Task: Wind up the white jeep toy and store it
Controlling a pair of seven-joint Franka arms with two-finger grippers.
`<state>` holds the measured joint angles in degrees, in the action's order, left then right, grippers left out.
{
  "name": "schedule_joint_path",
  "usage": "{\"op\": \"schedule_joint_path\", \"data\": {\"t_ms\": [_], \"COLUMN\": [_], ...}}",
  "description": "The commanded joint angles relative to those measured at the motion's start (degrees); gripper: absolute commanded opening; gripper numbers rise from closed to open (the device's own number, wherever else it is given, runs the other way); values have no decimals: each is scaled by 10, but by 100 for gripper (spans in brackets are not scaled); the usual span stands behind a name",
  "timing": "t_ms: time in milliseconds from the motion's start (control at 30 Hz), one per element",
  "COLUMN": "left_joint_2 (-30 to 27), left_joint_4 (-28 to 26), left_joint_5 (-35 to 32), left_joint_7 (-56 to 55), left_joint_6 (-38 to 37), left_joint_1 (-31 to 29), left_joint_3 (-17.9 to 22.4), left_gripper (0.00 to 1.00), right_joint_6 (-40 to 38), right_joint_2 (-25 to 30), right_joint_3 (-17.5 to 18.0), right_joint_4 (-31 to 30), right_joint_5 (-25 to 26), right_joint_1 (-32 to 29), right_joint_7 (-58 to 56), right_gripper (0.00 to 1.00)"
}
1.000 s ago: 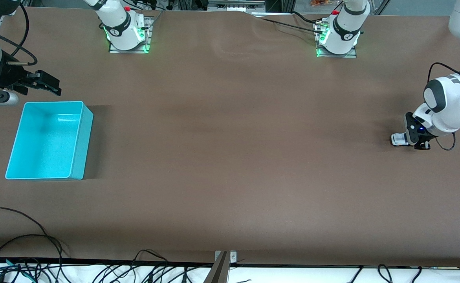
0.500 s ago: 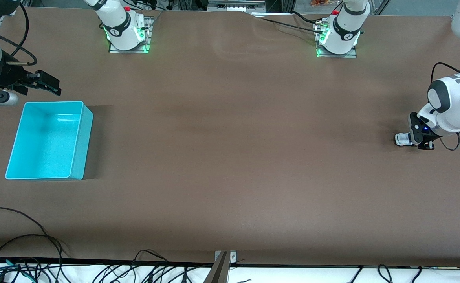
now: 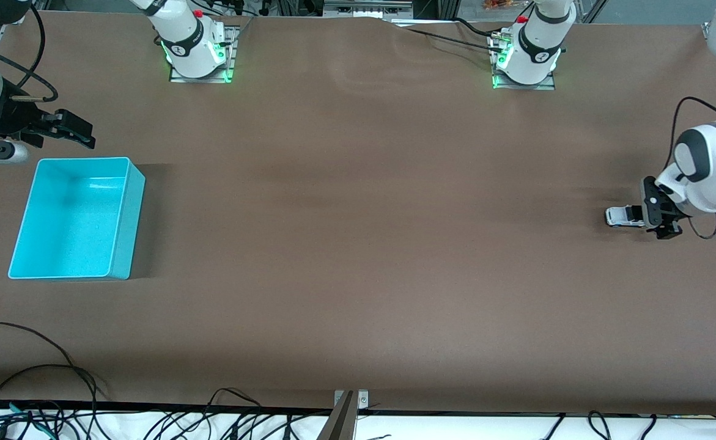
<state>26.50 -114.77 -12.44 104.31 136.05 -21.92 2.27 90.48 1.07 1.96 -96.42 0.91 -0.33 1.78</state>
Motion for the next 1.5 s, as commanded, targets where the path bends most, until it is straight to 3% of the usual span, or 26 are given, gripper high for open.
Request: {"op": "schedule_joint_path", "data": {"t_ms": [0, 333, 700, 1200, 1467], "left_joint_2": [-12, -33, -83, -139, -147], "left_joint_4": [46, 79, 81, 93, 111], "left_joint_5": [0, 94, 95, 95, 87], "left_joint_7": [8, -15, -230, -398, -466], "left_joint_6": [-75, -123, -188, -273, -308], "left_joint_1": [14, 44, 112, 167, 172], "left_joint_3": [-4, -3, -3, -4, -40], "left_gripper": [100, 100, 100, 100, 100], "right_joint_6": [-8, -8, -8, -8, -8], "right_joint_2": [-2, -2, -1, -2, -1], "right_joint_3": [0, 0, 0, 0, 0], "right_joint_4": [7, 7, 7, 7, 7], "right_joint_5": [-6, -6, -6, -6, -6], "right_joint_1": [-3, -2, -2, -2, -2], "right_joint_7": [-4, -5, -4, -4, -4], "right_gripper": [100, 100, 100, 100, 100]}}
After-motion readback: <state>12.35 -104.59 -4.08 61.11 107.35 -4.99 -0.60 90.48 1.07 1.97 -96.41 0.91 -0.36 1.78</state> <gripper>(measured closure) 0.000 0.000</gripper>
